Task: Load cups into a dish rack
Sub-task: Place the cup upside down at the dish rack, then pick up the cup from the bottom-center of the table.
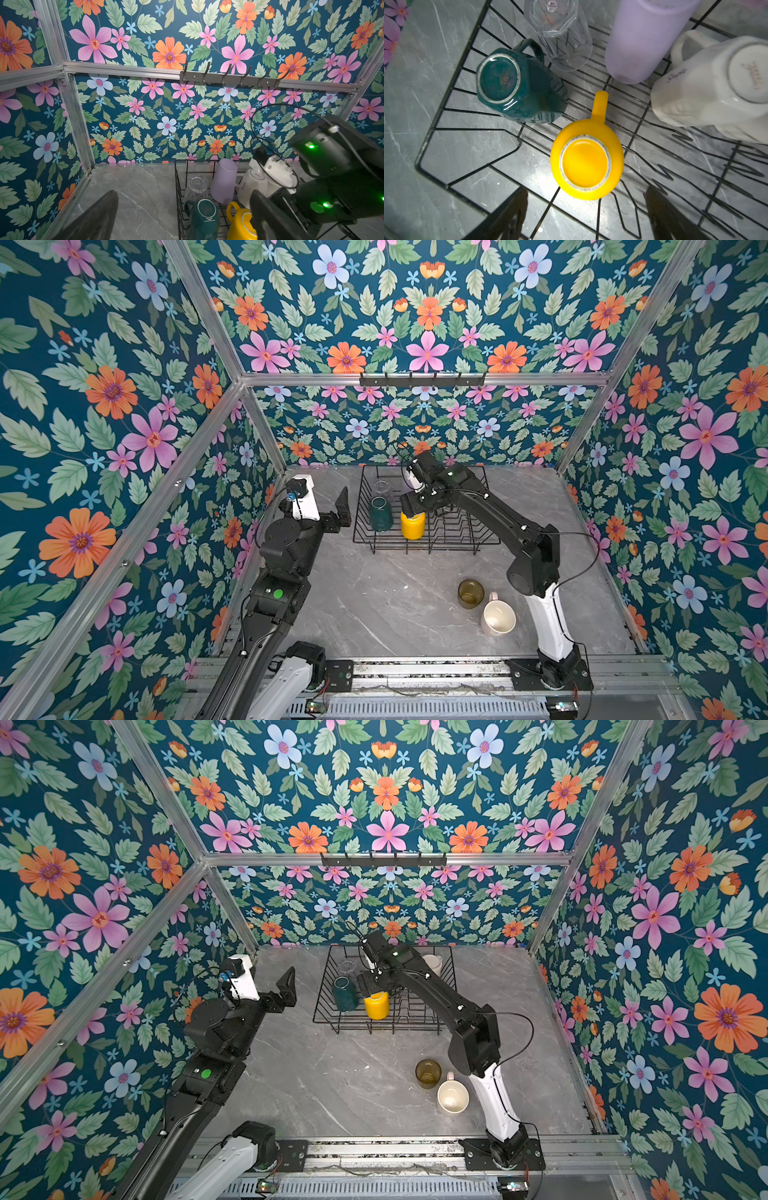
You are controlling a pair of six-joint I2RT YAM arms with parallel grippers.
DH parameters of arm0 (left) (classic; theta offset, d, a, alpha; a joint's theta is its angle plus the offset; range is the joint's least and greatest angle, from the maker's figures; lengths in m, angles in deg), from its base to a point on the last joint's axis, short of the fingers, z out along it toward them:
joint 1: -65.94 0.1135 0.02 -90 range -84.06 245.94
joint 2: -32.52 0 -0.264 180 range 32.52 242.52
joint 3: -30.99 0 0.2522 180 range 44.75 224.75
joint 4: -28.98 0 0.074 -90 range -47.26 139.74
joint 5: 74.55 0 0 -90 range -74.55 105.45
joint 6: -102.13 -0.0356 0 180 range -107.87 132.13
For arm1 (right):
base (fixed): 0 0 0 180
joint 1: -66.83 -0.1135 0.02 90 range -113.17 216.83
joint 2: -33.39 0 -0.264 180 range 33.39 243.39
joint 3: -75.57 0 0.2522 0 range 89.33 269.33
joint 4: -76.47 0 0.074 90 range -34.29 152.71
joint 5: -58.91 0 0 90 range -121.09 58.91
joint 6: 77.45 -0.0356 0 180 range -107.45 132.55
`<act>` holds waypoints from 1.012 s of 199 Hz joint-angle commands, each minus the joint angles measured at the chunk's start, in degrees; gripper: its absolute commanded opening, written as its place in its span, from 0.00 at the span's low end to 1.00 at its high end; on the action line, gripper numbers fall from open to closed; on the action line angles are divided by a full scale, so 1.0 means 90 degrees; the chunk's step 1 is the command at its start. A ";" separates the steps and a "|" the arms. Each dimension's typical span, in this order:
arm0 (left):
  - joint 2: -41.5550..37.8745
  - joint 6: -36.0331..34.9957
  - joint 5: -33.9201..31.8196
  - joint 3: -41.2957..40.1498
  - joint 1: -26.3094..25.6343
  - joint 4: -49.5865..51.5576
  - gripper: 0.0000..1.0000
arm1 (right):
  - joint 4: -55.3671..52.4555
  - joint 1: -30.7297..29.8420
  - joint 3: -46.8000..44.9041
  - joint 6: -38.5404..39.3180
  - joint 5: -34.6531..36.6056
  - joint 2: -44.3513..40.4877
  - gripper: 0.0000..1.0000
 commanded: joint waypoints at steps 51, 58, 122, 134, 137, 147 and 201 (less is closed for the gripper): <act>0.0142 0.0015 -0.0004 0.0069 0.0003 -0.0003 1.00 | 0.3136 -0.0004 -0.4308 -0.0621 0.0475 -0.3327 0.90; 0.0149 0.0026 0.0005 0.0074 0.0005 -0.0001 1.00 | 0.3298 -0.0001 -0.4658 -0.0660 0.0525 -0.3658 0.91; 0.0618 0.0149 0.0990 0.0198 -0.0004 0.0088 1.00 | 0.3924 0.0418 -0.7055 -0.1150 0.0628 -0.5933 0.94; 0.0823 0.0218 0.1380 0.0282 -0.0002 0.0207 1.00 | 0.3943 0.0613 -0.7364 -0.1280 0.0516 -0.6303 0.94; 0.0872 0.0235 0.1498 0.0321 -0.0006 0.0256 0.99 | 0.3944 0.0655 -0.7435 -0.1312 0.0504 -0.6395 0.94; 0.1106 0.0315 0.1955 0.0482 -0.0002 0.0499 0.98 | 0.3933 0.0784 -0.7672 -0.1377 0.0483 -0.6706 0.95; 0.1914 0.0661 0.2637 0.0906 -0.0740 0.1500 0.89 | 0.3651 0.1229 -0.8660 -0.1711 0.0674 -0.7817 0.96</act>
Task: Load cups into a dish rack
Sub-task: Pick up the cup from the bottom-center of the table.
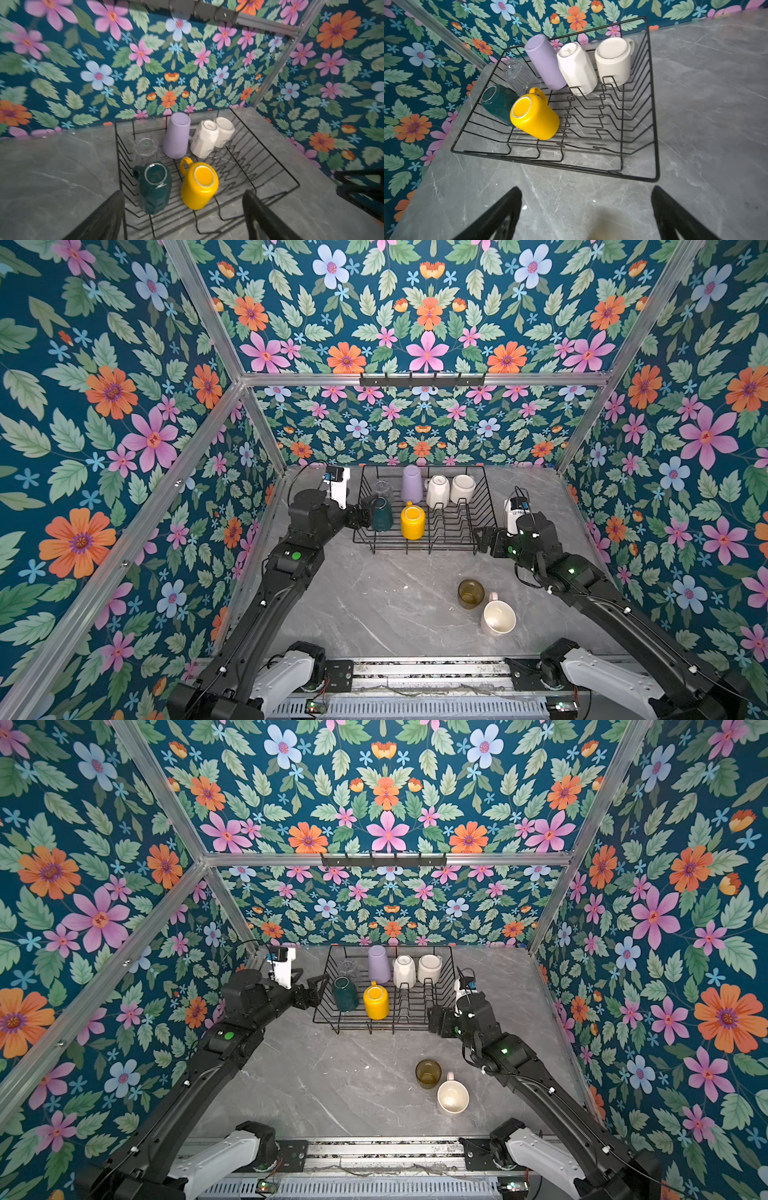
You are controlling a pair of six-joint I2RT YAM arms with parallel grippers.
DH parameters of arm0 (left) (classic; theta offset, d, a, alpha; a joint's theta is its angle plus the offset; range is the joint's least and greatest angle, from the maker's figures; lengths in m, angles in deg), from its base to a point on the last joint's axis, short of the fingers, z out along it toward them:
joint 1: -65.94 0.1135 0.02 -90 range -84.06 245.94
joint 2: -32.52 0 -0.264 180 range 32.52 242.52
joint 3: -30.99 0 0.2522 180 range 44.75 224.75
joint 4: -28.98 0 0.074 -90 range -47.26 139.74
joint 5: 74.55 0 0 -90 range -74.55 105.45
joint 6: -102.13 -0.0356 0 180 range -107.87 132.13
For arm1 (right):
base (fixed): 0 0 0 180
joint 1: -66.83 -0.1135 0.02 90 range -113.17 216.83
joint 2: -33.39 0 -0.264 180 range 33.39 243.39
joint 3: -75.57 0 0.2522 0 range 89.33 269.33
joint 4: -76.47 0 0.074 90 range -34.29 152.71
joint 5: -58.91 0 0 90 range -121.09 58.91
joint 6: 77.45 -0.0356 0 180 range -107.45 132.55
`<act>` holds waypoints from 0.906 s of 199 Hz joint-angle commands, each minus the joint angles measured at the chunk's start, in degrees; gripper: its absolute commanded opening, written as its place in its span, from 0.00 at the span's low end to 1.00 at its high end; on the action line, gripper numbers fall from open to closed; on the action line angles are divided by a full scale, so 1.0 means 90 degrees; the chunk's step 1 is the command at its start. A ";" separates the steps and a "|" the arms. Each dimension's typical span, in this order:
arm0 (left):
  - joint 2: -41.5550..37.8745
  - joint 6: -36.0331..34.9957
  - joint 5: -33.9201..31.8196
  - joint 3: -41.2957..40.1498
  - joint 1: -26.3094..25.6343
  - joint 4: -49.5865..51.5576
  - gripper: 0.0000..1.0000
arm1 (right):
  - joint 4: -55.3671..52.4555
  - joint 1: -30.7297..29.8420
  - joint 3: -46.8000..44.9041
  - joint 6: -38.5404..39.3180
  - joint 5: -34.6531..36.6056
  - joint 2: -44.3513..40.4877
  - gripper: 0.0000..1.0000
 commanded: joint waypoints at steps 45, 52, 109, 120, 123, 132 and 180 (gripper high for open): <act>0.0790 0.0224 -0.0821 0.0257 -0.2393 0.1076 0.84 | -0.0071 0.0514 -0.0709 -0.0424 -0.0083 -0.0667 0.96; 0.0896 0.0333 -0.0807 0.0230 -0.2573 0.1077 0.82 | -0.0076 0.0543 -0.0736 -0.0424 -0.0083 -0.0698 0.97; 0.1818 0.0923 -0.0632 0.0321 -0.3683 0.1098 0.74 | -0.0162 0.0818 -0.0874 -0.0457 -0.0213 -0.0753 0.97; 0.2024 0.0981 -0.0636 0.0404 -0.3836 0.1140 0.72 | -0.0160 0.0823 -0.0921 -0.0482 -0.0219 -0.0763 0.97; 0.2079 0.0997 -0.0641 0.0425 -0.3877 0.1150 0.72 | -0.0160 0.0822 -0.0931 -0.0491 -0.0219 -0.0771 0.97; 0.2236 0.1040 -0.0650 0.0501 -0.3981 0.1171 0.70 | -0.0160 0.0829 -0.0973 -0.0517 -0.0224 -0.0791 0.97; 0.2940 0.1204 -0.0734 0.0880 -0.4407 0.1330 0.61 | -0.0262 0.0832 -0.1113 -0.0515 -0.0133 -0.0985 0.97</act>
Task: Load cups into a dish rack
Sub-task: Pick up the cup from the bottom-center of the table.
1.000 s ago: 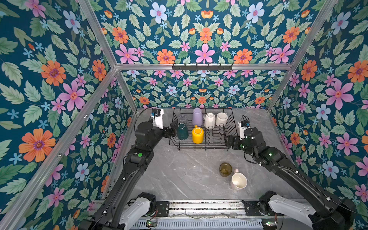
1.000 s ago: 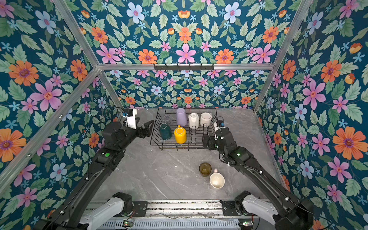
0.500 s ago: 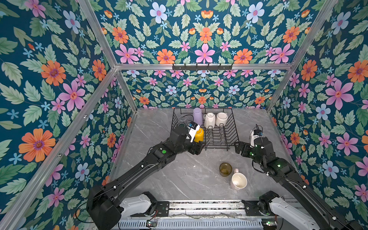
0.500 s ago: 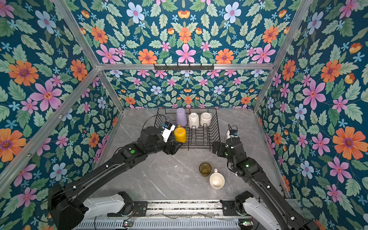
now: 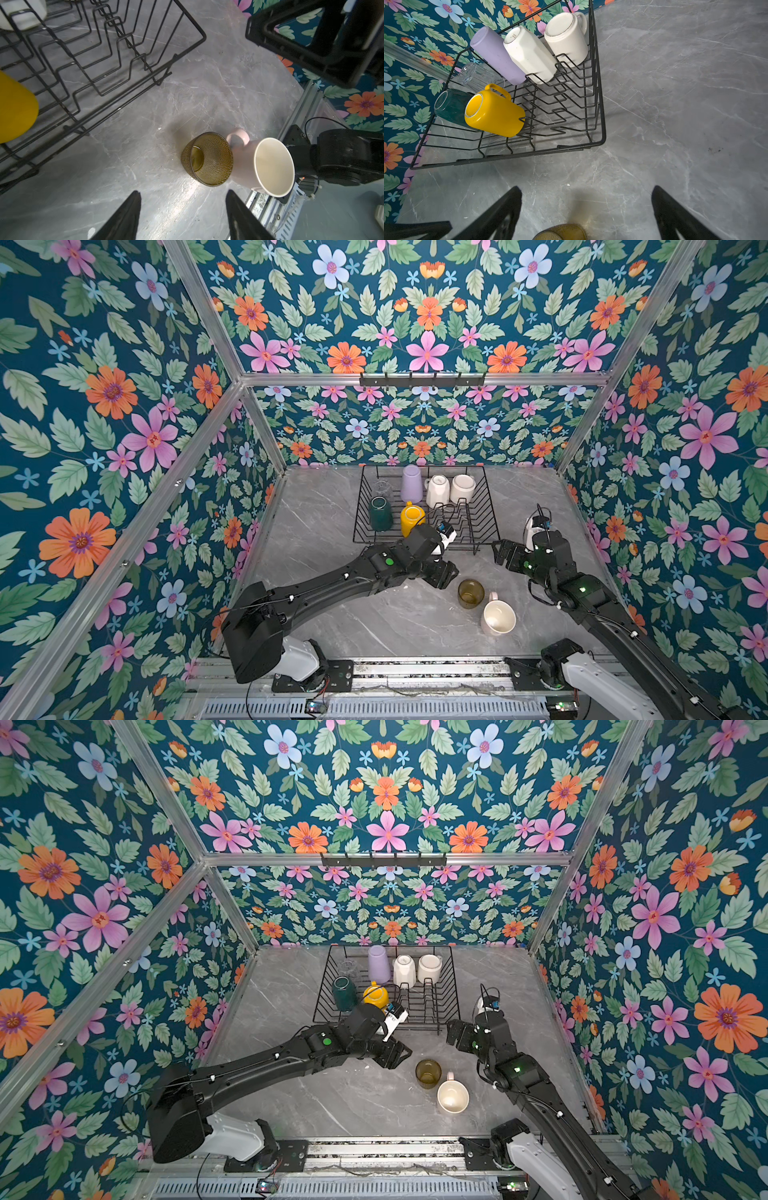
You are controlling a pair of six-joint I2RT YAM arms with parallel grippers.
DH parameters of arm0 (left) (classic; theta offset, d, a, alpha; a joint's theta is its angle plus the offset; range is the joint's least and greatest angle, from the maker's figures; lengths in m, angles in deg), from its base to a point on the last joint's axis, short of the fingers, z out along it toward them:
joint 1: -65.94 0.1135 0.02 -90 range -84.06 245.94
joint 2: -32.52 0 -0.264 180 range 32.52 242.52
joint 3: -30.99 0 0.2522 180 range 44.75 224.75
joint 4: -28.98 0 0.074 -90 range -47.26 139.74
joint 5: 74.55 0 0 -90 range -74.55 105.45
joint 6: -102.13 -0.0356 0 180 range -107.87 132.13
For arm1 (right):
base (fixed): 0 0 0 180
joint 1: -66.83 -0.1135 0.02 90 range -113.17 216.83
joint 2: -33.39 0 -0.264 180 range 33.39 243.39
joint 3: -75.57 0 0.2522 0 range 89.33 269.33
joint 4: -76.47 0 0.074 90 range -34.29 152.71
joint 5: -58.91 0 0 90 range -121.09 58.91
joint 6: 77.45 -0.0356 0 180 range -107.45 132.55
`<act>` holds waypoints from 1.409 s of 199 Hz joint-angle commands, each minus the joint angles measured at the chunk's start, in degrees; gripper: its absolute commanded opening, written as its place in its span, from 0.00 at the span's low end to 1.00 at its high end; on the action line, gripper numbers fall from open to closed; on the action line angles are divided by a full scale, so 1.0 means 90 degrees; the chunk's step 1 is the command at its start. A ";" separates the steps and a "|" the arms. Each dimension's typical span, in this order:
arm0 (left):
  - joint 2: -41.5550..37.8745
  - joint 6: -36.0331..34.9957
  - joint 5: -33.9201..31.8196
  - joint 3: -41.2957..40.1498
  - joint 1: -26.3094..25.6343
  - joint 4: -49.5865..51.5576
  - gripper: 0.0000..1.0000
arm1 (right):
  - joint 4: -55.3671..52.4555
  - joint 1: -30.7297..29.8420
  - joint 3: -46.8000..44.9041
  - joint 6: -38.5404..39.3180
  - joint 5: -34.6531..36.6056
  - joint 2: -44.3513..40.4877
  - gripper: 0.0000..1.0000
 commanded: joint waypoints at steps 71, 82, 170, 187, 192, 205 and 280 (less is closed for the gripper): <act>0.1197 0.0188 -0.0389 0.0644 -0.0609 0.0615 0.57 | -0.0088 0.0045 -0.0104 -0.0062 0.0056 -0.0143 0.97; 0.1286 0.0189 -0.0398 0.0684 -0.0641 0.0641 0.57 | -0.0088 0.0040 -0.0114 -0.0063 0.0047 -0.0161 0.97; 0.2006 0.0083 -0.0417 0.0980 -0.0718 0.0663 0.54 | -0.0213 0.0051 -0.0208 -0.0068 0.0063 -0.0336 0.97; 0.2138 0.0042 -0.0398 0.1065 -0.0710 0.0730 0.50 | -0.0225 0.0059 -0.0222 -0.0070 0.0054 -0.0338 0.97; 0.2167 0.0031 -0.0407 0.1081 -0.0711 0.0750 0.49 | -0.0218 0.0053 -0.0239 -0.0074 0.0057 -0.0343 0.97; 0.2224 0.0015 -0.0405 0.1105 -0.0719 0.0766 0.47 | -0.0201 0.0051 -0.0259 -0.0085 0.0048 -0.0348 0.97; 0.2350 0.0025 -0.0401 0.1141 -0.0712 0.0839 0.17 | -0.0152 0.0068 -0.0279 -0.0074 0.0028 -0.0301 0.97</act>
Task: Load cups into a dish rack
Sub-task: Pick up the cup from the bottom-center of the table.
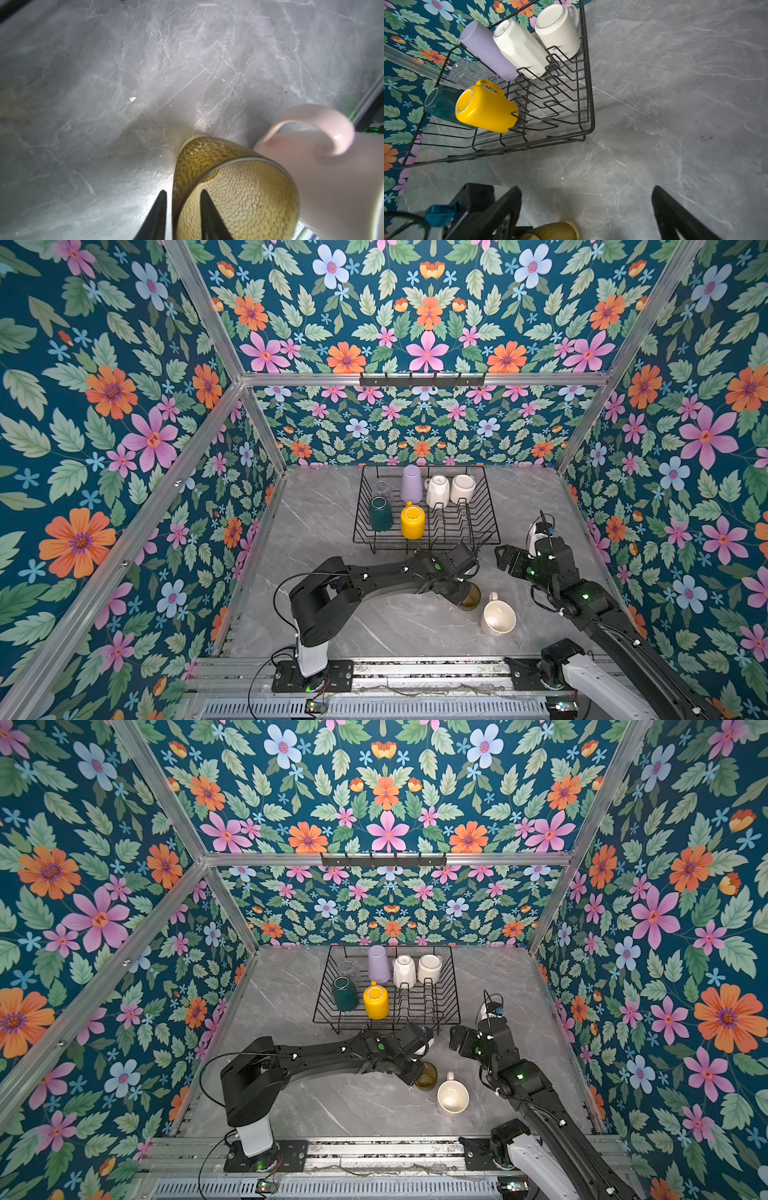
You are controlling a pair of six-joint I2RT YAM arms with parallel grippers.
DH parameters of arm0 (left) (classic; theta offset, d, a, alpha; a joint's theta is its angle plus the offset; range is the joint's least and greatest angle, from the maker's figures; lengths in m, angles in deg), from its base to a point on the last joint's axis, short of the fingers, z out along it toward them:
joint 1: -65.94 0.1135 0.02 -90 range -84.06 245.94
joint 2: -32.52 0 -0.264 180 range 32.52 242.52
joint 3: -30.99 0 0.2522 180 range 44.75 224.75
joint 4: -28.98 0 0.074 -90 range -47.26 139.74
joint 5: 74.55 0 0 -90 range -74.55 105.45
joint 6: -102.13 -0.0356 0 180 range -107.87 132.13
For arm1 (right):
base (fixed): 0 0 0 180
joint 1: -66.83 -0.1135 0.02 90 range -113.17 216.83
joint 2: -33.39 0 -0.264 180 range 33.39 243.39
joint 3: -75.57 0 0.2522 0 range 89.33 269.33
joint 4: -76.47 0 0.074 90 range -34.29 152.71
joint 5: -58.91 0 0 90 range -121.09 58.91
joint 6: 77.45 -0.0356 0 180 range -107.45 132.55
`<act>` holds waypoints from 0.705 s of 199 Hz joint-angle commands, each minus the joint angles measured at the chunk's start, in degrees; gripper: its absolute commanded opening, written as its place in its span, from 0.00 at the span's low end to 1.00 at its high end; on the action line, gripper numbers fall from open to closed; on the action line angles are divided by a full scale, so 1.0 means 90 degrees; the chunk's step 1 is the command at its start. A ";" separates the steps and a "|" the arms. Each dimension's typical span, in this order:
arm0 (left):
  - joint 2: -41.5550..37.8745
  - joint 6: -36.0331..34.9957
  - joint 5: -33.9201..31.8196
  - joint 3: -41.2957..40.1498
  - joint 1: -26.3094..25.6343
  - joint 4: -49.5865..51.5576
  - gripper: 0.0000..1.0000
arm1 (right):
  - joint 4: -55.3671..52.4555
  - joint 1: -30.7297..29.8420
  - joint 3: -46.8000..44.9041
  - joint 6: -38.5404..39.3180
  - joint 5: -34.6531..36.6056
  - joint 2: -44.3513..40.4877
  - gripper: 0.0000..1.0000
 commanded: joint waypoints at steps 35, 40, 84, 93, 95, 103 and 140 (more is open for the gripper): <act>-0.0080 -0.0017 -0.0218 -0.0018 -0.0009 0.0220 0.00 | 0.0040 0.0004 0.0008 0.0014 -0.0042 0.0031 0.97; -0.0106 -0.0025 -0.0251 -0.0043 -0.0002 0.0225 0.00 | 0.0040 0.0008 0.0008 -0.0002 -0.0042 0.0040 0.97; -0.0629 -0.0089 -0.0875 -0.0261 0.0023 0.0479 0.00 | 0.0132 0.0003 0.0054 -0.0012 -0.0188 0.0022 0.97; -0.0828 -0.0143 -0.1098 -0.0356 0.0068 0.0577 0.00 | 0.0157 0.0006 0.0075 -0.0031 -0.0272 0.0012 0.97; -0.0877 -0.0158 -0.1140 -0.0393 0.0075 0.0597 0.00 | 0.0157 0.0004 0.0086 -0.0032 -0.0295 0.0005 0.97; -0.1106 -0.0189 -0.1289 -0.0539 0.0178 0.0649 0.00 | 0.0186 0.0004 0.0104 -0.0050 -0.0414 -0.0005 0.97; -0.2639 -0.0534 -0.0755 -0.1196 0.0804 0.0134 0.00 | 0.0456 0.0008 0.0263 -0.0076 -0.1134 0.0103 0.97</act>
